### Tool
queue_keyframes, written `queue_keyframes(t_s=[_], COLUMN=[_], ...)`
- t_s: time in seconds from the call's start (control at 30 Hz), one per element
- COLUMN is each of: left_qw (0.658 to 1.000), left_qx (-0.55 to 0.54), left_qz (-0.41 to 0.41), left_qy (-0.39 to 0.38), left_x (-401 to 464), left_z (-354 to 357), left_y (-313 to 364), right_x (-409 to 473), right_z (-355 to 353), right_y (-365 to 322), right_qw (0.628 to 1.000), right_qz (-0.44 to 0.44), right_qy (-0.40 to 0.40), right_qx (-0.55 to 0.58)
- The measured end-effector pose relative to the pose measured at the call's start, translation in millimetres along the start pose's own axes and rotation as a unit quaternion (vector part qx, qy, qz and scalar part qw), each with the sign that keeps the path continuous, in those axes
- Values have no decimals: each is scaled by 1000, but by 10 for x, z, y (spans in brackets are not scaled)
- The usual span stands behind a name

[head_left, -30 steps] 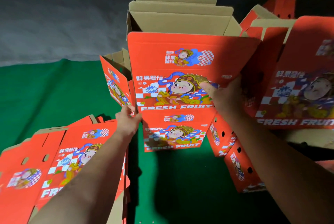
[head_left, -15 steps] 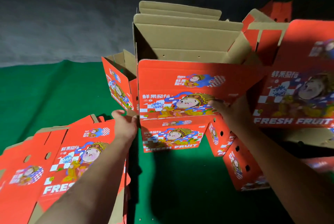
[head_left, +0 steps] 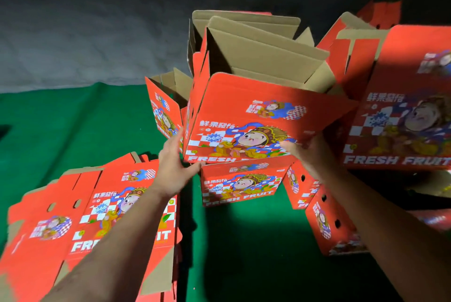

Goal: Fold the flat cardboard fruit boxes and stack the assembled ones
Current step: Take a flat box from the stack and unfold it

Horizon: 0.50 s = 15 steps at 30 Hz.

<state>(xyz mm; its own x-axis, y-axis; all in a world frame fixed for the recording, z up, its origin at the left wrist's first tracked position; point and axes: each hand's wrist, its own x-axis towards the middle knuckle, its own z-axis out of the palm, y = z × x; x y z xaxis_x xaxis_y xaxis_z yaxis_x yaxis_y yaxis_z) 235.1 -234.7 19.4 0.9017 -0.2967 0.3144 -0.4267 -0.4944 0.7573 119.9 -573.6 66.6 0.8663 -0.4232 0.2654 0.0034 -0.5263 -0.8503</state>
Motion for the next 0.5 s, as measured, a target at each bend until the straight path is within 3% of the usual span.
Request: queue_keyframes(t_s=[0.1, 0.23, 0.4, 0.47, 0.5], left_qw=[996, 992, 972, 976, 984], left_qx=[-35, 56, 130, 107, 80], left_qz=[-26, -96, -143, -156, -150], left_qy=[-75, -61, -131, -106, -55], left_x=[-53, -92, -11, -50, -114], left_z=[10, 27, 21, 78, 122], left_y=[55, 116, 330, 433, 492], right_x=[52, 113, -90, -255, -353], right_z=[-109, -108, 210, 350, 418], right_y=[14, -48, -194, -328, -387], right_qw=[998, 989, 962, 952, 948], right_qz=[29, 129, 240, 233, 216], right_qy=[-46, -38, 106, 189, 225], right_qx=[-23, 56, 79, 66, 61])
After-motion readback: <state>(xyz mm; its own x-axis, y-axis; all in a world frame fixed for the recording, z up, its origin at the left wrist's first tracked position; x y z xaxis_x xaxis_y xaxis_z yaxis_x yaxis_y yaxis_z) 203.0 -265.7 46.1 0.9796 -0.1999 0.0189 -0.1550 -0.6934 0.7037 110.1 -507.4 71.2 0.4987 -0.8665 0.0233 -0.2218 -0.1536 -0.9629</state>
